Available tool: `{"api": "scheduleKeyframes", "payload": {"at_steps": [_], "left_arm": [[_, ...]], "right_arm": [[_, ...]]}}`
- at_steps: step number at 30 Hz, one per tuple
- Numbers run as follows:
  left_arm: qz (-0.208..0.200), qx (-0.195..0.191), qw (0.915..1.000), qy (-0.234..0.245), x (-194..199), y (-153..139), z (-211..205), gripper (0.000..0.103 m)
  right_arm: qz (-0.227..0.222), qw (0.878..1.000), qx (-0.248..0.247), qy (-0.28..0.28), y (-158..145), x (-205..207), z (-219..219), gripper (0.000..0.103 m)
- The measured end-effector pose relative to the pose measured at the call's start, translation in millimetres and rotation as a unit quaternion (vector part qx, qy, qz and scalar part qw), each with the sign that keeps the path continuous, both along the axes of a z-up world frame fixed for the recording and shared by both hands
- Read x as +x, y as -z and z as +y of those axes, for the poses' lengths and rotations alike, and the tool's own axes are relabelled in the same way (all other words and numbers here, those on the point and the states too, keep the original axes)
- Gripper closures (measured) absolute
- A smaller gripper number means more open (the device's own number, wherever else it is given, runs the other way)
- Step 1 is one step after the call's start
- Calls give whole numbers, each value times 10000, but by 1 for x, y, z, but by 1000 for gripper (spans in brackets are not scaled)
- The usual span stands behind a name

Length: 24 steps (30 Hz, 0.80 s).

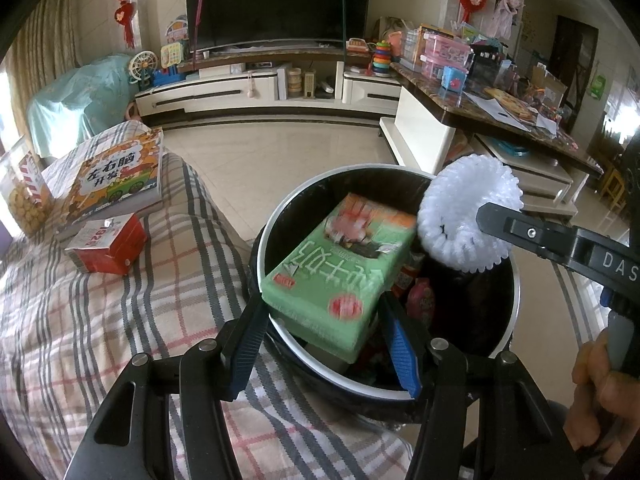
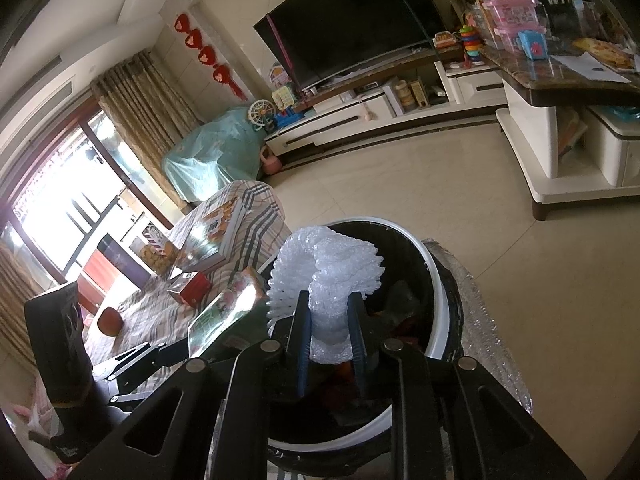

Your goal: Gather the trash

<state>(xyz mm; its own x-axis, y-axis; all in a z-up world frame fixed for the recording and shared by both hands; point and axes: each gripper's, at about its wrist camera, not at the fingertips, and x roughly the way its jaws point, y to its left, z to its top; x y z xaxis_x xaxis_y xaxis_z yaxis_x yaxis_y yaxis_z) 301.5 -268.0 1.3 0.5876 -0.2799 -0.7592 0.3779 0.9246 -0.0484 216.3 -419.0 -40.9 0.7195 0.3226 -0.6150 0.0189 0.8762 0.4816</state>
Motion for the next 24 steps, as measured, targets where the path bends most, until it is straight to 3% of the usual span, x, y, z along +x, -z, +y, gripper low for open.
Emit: {"api": "scheduleKeyframes", "payload": {"at_steps": [5, 7, 11, 13, 24], "left_arm": [[-82, 81, 9999, 12, -6, -2, 1, 45], [-122, 104, 9999, -28, -11, -2, 6, 44], [-76, -132, 9997, -210, -25, -2, 27, 41], [-53, -269, 9992, -306, -35, -1, 38, 41], [-286, -821, 9938, -689, -102, -11, 92, 28]], "right_arm": [[34, 10000, 63, -48, -2, 1, 5, 64], [8, 10000, 78, -29, -4, -1, 5, 53], [-42, 9999, 114, 35, -7, -12, 5, 42], [-66, 9999, 131, 57, -9, -17, 6, 31], [-280, 9994, 11, 204, -24, -69, 30, 15]]}}
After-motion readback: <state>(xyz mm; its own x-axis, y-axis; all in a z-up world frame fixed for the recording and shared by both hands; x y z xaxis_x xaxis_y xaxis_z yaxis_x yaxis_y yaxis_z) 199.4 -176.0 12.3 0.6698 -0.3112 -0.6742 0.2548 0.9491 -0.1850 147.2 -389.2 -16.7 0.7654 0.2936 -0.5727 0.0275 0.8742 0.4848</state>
